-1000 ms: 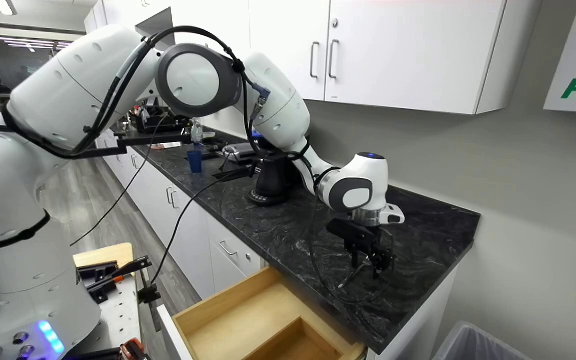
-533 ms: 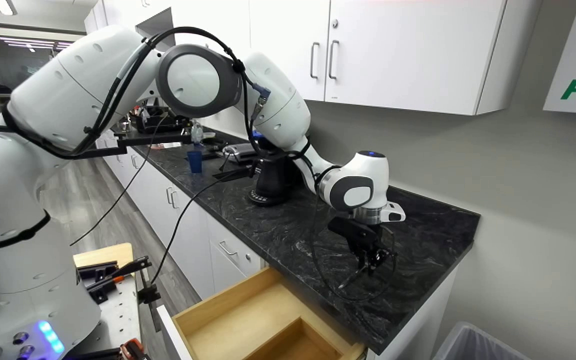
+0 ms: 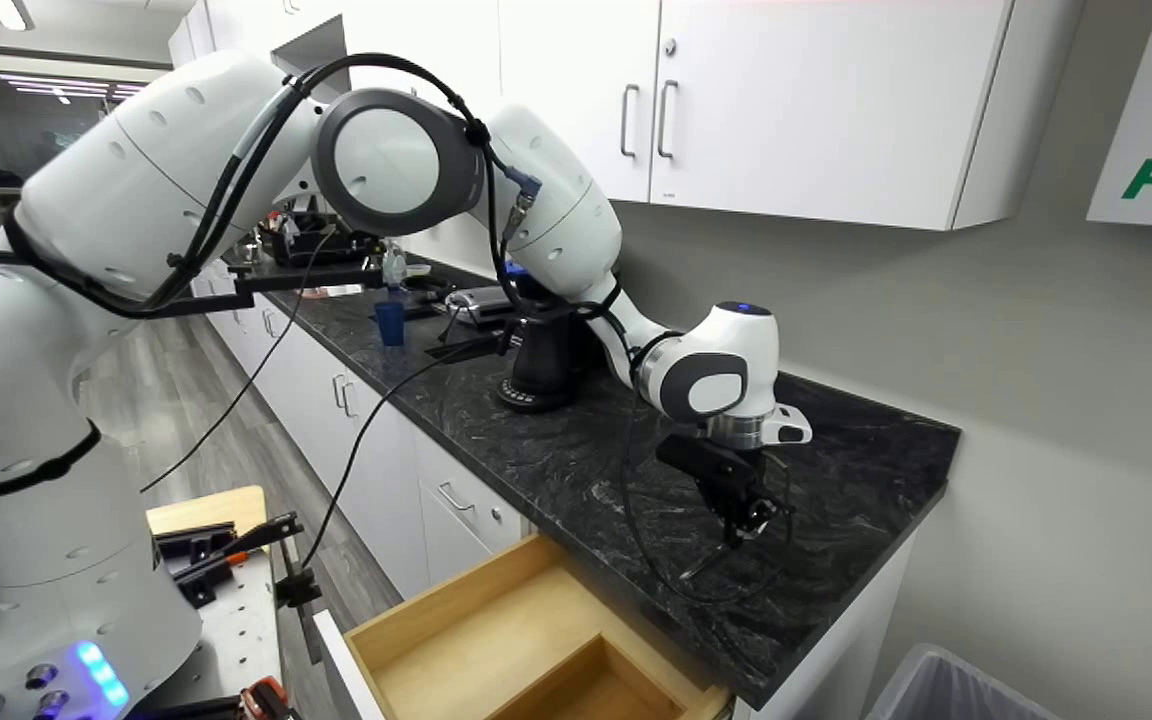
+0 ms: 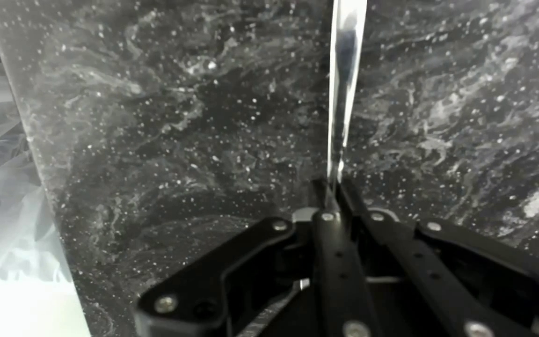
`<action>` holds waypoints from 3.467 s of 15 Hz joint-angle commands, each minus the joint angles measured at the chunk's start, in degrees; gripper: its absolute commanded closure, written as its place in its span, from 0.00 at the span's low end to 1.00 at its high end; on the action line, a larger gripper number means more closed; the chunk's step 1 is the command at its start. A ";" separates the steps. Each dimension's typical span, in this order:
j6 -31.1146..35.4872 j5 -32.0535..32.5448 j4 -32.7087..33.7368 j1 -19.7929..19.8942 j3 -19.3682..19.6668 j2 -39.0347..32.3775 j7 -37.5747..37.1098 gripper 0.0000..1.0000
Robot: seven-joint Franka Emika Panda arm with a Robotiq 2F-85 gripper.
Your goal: Pick up the fork and put it in the box inside the open drawer
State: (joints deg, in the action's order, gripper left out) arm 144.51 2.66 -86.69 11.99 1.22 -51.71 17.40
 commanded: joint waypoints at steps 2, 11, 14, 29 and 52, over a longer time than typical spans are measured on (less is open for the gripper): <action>-0.73 0.84 -0.46 -0.82 1.13 1.90 -1.86 0.95; 1.50 1.22 -5.51 -1.71 4.24 11.12 -6.68 0.95; 2.04 1.94 -10.09 -1.52 5.89 15.16 -6.88 0.95; -3.04 5.31 -27.98 -0.97 9.26 25.08 -6.87 0.95; -16.89 2.57 -34.23 5.79 7.45 24.79 11.95 0.95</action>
State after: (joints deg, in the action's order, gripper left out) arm 127.57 6.39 -120.69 15.54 10.81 -25.59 25.50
